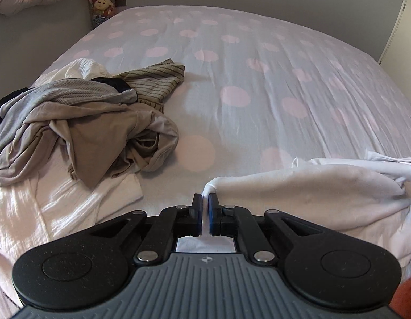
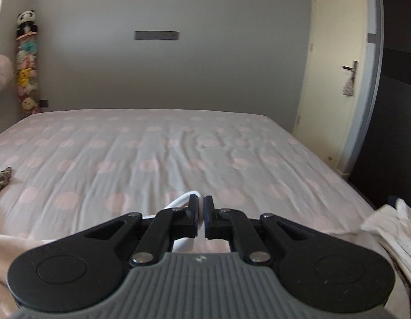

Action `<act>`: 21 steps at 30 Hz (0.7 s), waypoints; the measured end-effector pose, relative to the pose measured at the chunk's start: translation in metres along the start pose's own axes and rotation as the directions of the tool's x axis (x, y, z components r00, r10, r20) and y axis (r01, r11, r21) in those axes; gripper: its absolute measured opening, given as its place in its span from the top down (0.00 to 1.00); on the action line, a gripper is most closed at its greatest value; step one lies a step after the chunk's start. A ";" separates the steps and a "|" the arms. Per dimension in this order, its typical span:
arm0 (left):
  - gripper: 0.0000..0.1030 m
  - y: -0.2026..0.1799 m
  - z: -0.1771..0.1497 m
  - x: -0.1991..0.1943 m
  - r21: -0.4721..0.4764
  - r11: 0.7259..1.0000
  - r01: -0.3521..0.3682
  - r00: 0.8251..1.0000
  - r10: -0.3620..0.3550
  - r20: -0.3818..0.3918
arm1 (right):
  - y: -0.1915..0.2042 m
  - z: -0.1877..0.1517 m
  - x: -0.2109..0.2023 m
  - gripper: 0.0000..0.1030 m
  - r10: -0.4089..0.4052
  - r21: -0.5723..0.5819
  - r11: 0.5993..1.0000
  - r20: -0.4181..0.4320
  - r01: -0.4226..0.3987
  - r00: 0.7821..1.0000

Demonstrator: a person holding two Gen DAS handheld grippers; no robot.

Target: Fold clothes

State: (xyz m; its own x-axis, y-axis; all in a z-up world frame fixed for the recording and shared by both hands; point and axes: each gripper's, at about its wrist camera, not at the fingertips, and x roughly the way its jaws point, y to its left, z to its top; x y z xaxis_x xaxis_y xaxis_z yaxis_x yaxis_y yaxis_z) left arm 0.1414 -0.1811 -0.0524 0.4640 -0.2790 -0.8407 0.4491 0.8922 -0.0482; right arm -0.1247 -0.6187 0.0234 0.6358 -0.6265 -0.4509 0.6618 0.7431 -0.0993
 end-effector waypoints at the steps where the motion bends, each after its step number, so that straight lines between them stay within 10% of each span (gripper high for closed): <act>1: 0.97 0.000 -0.006 -0.003 0.007 1.000 -0.006 1.000 0.006 -0.008 | -0.013 -0.007 -0.007 0.95 -0.043 0.001 0.999 -0.003 0.043 0.999; 6: 0.99 -0.004 -0.028 -0.006 0.053 0.998 -0.019 0.997 0.023 -0.070 | -0.073 -0.039 -0.031 0.95 -0.170 0.041 0.984 -0.077 0.174 0.982; 11: 0.99 -0.018 -0.043 -0.003 0.121 0.993 -0.015 0.992 0.030 -0.121 | -0.090 -0.065 -0.032 0.92 -0.109 0.022 0.993 -0.219 0.116 0.970; 16: 0.96 -0.020 -0.055 -0.003 0.176 0.984 -0.024 0.986 0.052 -0.158 | -0.081 -0.074 -0.044 0.65 -0.062 -0.008 0.998 -0.271 0.062 0.961; 21: 0.76 -0.019 -0.054 -0.010 0.205 0.977 0.052 0.989 -0.022 -0.143 | -0.067 -0.066 -0.058 0.60 0.016 -0.023 0.999 -0.257 -0.023 0.966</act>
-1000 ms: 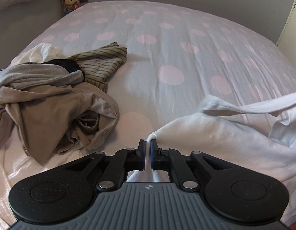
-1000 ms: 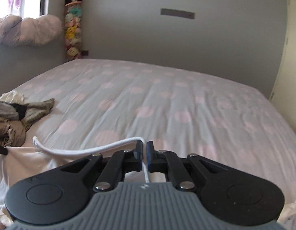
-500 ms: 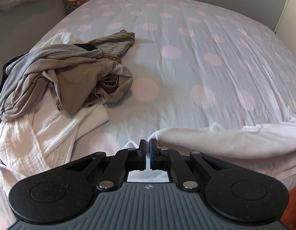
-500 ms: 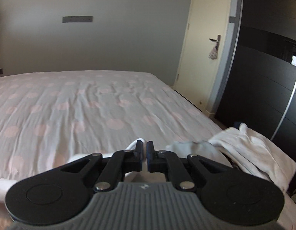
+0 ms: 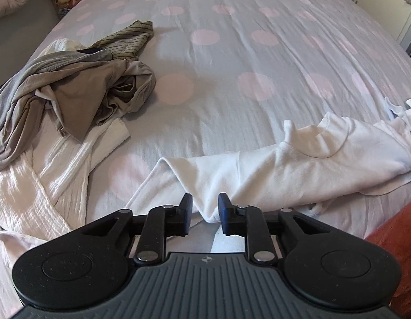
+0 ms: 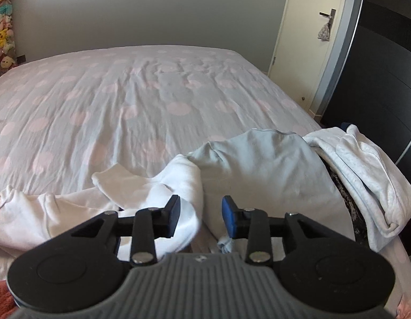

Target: Fold clothes

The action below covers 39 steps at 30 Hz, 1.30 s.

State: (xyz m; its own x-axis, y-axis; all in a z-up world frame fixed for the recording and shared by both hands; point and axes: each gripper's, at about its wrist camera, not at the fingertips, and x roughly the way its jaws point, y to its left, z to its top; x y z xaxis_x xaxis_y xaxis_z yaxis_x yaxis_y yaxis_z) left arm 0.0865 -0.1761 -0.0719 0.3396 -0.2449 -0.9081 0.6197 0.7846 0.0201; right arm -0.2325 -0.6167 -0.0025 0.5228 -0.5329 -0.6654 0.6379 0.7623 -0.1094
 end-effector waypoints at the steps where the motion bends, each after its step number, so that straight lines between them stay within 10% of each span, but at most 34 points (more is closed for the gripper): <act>1: 0.74 -0.002 0.002 0.001 0.013 1.000 0.002 1.000 -0.002 0.003 | 0.006 0.001 -0.002 0.59 0.019 -0.013 1.000 0.001 -0.019 1.000; 9: 0.61 -0.017 0.020 0.032 0.071 0.996 0.059 0.995 -0.053 -0.081 | 0.081 0.015 0.004 0.54 0.244 -0.194 0.949 -0.045 -0.248 0.969; 20: 0.61 -0.020 0.024 0.073 0.089 0.993 0.083 0.981 -0.065 -0.184 | 0.193 0.029 0.099 0.57 0.358 -0.532 0.717 -0.272 -0.450 0.893; 29: 0.61 -0.016 0.025 0.086 0.100 0.987 0.129 0.971 -0.105 -0.216 | 0.227 0.017 0.167 0.58 0.370 -0.608 0.494 -0.501 -0.622 0.783; 32: 0.61 -0.020 0.024 0.085 0.131 0.982 0.137 0.970 -0.106 -0.218 | 0.226 0.014 0.166 0.76 0.409 -0.572 0.470 -0.534 -0.672 0.740; 39: 0.61 -0.027 0.021 0.080 0.173 0.975 0.138 0.972 -0.100 -0.212 | 0.195 0.014 0.113 0.87 0.488 -0.611 0.462 -0.430 -0.642 0.760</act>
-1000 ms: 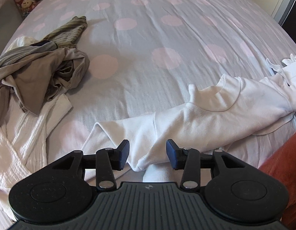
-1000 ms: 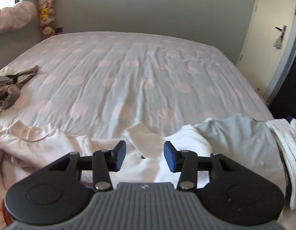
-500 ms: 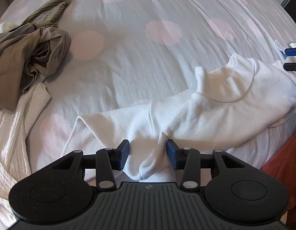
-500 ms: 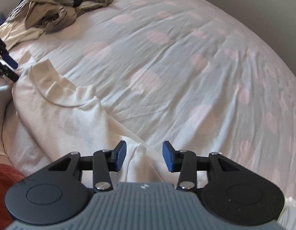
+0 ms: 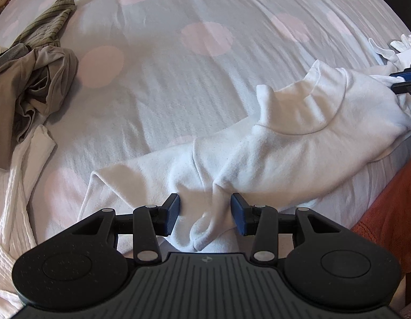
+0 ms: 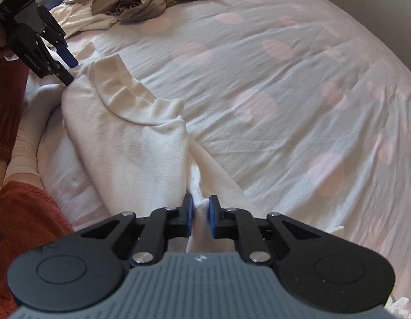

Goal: Fold clothes
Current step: 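Lift the white shirt high with both grippers, shaking it out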

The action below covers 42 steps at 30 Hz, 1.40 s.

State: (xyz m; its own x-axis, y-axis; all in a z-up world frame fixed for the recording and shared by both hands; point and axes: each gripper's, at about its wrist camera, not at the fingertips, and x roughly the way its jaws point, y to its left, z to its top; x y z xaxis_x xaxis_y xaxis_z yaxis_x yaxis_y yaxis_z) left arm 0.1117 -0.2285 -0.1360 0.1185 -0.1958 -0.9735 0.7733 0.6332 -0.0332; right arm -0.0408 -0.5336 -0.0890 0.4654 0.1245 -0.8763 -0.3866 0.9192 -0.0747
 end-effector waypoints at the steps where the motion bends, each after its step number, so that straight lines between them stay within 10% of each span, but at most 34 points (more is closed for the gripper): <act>1: 0.61 -0.001 -0.001 -0.001 0.008 1.000 0.004 1.000 -0.004 0.005 | 0.001 -0.003 -0.009 0.87 -0.021 0.006 1.000 0.014 0.021 1.000; 12: 0.54 -0.007 -0.003 -0.002 0.079 0.996 0.038 0.999 -0.038 0.002 | 0.008 -0.032 -0.053 0.87 -0.124 0.122 0.986 0.086 0.113 0.989; 16: 0.88 -0.003 -0.002 -0.002 0.068 0.996 0.052 0.999 -0.052 -0.001 | 0.013 -0.038 -0.056 0.87 -0.153 0.158 0.978 0.100 0.136 0.983; 24: 0.94 0.006 0.003 -0.082 -0.013 1.000 0.026 0.964 -0.022 0.266 | 0.025 -0.021 -0.103 0.88 -0.378 0.196 0.920 0.203 0.341 0.903; 31: 0.98 0.001 0.019 -0.199 -0.074 0.997 0.013 0.822 0.031 0.568 | 0.036 0.018 -0.191 0.88 -0.593 0.279 0.805 0.386 0.523 0.707; 42: 0.98 -0.029 -0.013 -0.374 -0.086 0.991 -0.104 0.503 0.127 0.855 | 0.082 0.041 -0.325 0.88 -0.702 0.417 0.683 0.601 0.600 0.382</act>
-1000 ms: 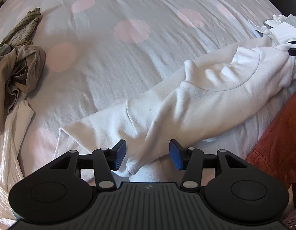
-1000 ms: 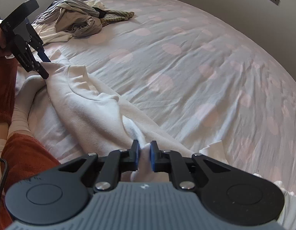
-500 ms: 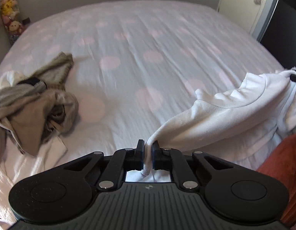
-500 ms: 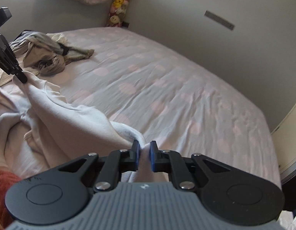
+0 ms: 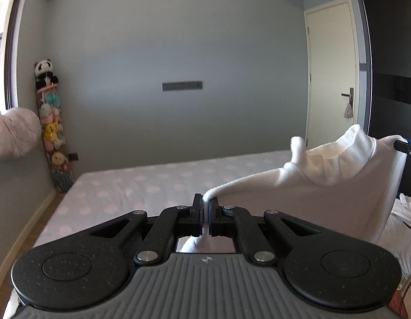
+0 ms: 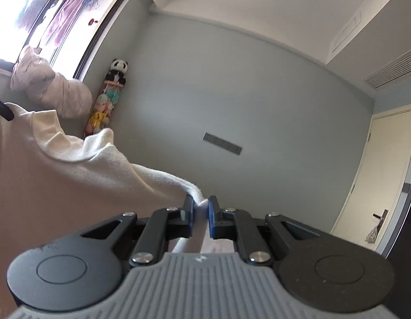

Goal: Fold clothes
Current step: 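Lift the white shirt high with both grippers, shaking it out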

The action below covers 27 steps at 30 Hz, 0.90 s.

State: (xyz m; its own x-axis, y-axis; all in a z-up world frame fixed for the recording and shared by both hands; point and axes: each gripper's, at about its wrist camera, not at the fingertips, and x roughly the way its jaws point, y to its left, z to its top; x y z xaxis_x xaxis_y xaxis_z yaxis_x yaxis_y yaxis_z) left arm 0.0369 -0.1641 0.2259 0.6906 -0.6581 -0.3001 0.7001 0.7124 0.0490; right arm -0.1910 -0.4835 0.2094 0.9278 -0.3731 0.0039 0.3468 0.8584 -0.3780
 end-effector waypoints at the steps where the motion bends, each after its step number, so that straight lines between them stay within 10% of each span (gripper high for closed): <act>1: 0.98 -0.001 0.006 -0.010 0.002 1.000 -0.007 1.000 0.007 0.029 | -0.001 0.008 -0.008 0.88 -0.014 0.001 1.000 0.029 0.014 0.999; 13: 0.98 -0.027 0.037 -0.100 0.056 0.998 -0.007 0.955 -0.010 0.298 | -0.015 0.081 -0.099 0.88 -0.116 -0.006 0.993 0.249 0.121 0.962; 27: 0.98 -0.012 0.026 -0.046 0.040 0.999 0.032 0.976 -0.040 0.213 | -0.013 0.054 -0.056 0.88 -0.111 -0.017 0.993 0.159 0.115 0.981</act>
State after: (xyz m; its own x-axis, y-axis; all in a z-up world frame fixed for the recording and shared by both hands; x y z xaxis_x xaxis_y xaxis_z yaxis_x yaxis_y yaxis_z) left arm 0.0016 -0.1488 0.2635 0.6848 -0.7228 -0.0925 0.7287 0.6805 0.0771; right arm -0.2402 -0.4550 0.2646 0.8934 -0.4058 0.1928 0.4493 0.8035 -0.3906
